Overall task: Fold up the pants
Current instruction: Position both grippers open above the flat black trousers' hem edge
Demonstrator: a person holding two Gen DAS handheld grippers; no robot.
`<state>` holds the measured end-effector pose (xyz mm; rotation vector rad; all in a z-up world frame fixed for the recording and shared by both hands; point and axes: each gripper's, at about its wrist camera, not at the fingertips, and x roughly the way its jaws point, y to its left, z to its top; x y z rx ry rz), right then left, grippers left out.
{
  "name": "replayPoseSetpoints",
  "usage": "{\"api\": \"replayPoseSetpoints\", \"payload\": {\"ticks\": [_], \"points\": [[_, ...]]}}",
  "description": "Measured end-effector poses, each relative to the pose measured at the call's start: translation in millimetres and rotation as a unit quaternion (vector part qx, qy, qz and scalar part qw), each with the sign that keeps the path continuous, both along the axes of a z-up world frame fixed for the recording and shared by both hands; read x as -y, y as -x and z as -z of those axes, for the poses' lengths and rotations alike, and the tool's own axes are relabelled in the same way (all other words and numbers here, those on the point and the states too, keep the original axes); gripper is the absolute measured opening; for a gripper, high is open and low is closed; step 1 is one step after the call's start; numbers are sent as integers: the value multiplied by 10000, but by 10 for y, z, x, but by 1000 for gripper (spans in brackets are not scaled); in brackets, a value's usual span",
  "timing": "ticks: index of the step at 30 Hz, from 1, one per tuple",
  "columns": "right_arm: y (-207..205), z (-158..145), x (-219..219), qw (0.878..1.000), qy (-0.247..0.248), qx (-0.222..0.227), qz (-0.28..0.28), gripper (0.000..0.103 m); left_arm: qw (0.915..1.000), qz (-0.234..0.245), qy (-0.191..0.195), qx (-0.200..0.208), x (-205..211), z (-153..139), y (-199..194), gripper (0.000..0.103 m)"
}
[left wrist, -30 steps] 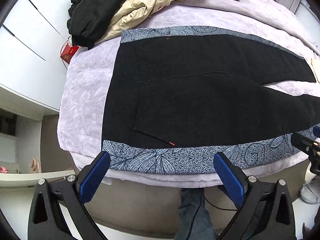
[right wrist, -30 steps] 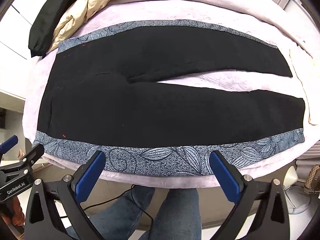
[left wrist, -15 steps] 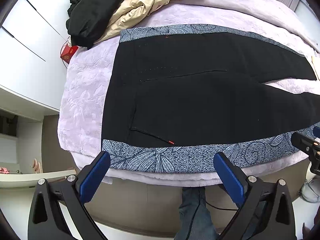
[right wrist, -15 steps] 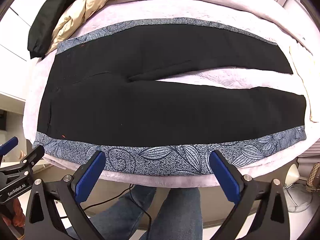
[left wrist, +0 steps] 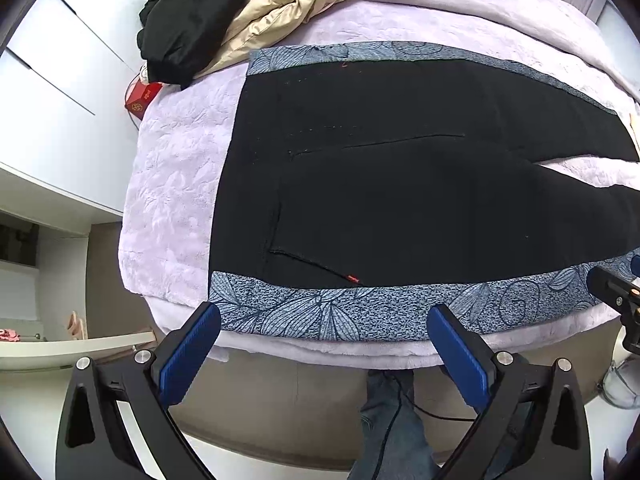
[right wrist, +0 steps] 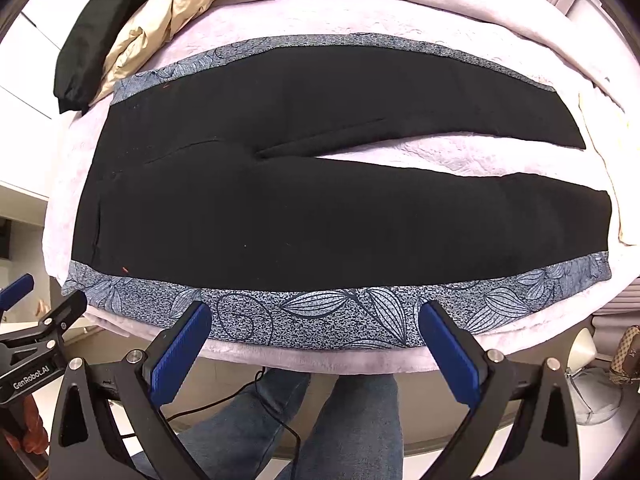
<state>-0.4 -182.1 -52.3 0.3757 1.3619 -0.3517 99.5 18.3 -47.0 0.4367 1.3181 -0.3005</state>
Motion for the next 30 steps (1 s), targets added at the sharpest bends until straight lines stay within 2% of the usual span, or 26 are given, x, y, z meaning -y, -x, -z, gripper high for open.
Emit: {"api": "replayPoseSetpoints", "payload": {"ticks": [15,30], "points": [[30,27,-5,10000,-2,-68,-10,103,9995,-112,150,-244,-41,50,2,103],[71,25,47,9996,-192,85,166,103,9997,-133,96,-188,-57,4,-33,103]]}}
